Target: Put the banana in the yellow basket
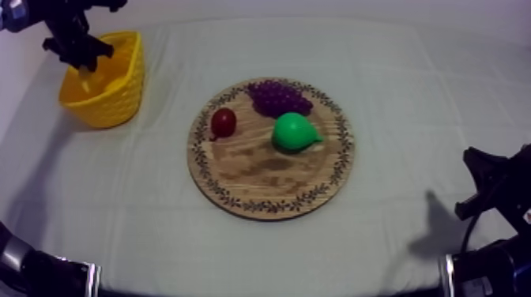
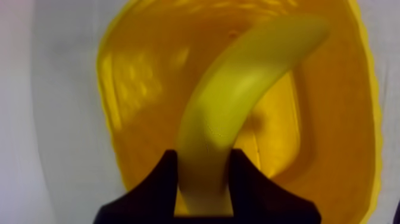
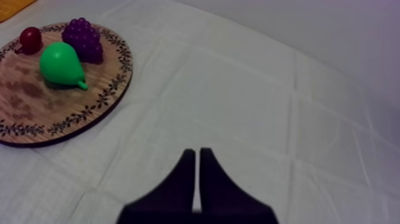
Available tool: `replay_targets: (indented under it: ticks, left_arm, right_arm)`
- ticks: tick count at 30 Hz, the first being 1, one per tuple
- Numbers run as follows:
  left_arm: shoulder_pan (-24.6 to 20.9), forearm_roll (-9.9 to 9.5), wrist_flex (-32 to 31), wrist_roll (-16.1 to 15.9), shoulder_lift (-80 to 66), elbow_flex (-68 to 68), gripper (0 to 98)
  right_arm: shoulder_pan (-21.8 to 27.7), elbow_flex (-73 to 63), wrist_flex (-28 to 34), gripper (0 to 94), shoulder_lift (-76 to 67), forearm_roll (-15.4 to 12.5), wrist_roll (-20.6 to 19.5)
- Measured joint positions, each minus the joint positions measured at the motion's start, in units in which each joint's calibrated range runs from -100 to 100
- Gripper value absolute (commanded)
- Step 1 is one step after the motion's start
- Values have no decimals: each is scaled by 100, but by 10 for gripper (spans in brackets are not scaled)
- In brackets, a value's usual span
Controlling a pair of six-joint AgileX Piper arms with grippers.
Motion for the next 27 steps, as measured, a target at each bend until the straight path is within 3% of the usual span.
replay_targets:
  ticks: [7,19,25,27]
  left_arm:
    - [-83,61,-336,182,200,329,202]
    - [-185,350,-585,88,273,185,424]
    - [-202,473,-863,-39,250,313,445]
    - [-210,503,-947,-54,232,376,412]
  right_arm:
    - [0,0,0,5,0,0,0]
    - [0,0,0,5,0,0,0]
    - [0,0,0,5,0,0,0]
    - [0,0,0,5,0,0,0]
